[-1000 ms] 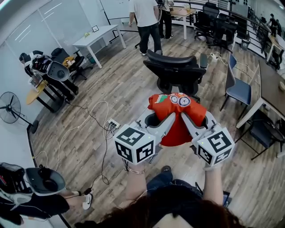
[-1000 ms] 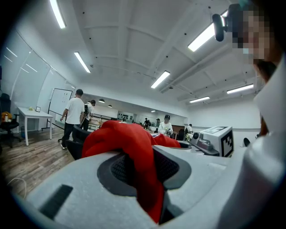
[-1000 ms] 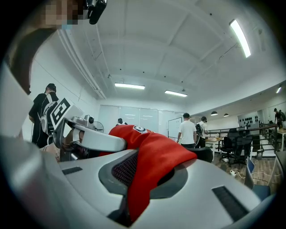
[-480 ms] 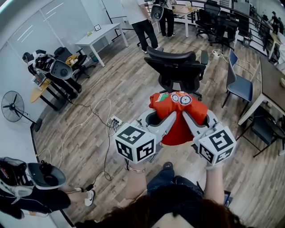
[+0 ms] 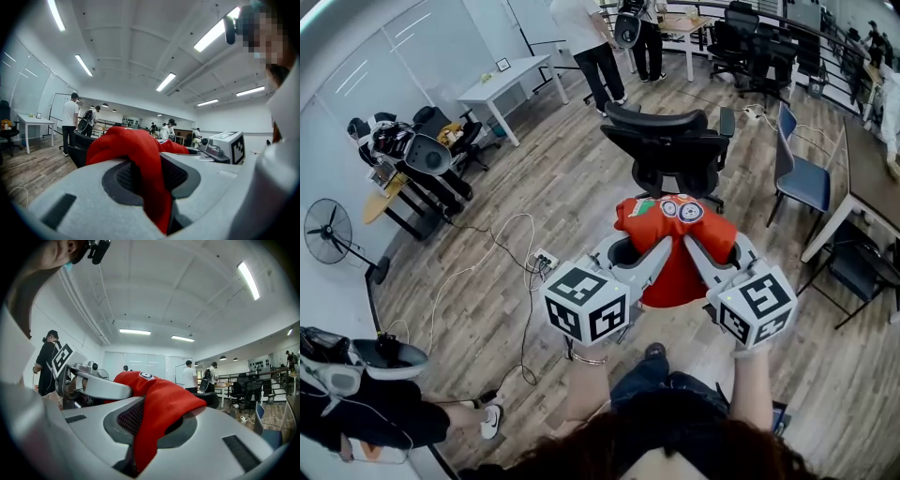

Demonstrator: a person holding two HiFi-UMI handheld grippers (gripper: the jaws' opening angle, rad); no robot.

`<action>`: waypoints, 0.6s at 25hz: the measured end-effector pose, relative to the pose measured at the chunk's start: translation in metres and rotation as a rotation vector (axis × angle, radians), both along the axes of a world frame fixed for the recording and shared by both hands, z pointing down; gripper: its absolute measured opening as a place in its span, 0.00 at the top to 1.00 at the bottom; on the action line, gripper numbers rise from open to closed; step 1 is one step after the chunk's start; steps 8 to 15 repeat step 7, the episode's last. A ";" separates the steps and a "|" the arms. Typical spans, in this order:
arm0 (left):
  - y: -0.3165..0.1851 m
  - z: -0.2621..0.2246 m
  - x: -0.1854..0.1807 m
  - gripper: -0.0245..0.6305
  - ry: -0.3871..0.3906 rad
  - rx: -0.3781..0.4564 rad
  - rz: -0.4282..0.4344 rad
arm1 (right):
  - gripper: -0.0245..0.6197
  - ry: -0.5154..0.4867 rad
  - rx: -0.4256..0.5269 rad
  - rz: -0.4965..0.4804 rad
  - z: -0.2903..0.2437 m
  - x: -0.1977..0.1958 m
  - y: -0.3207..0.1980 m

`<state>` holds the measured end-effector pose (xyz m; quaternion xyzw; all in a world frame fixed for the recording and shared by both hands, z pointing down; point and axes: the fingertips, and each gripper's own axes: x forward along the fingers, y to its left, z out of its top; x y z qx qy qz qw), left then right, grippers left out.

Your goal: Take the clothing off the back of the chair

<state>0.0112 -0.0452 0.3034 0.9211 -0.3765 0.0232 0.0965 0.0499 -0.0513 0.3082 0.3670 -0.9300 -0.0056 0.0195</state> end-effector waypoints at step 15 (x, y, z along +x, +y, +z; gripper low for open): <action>-0.003 0.002 0.003 0.80 -0.001 -0.006 0.005 | 0.87 0.001 -0.008 0.001 0.002 0.002 -0.003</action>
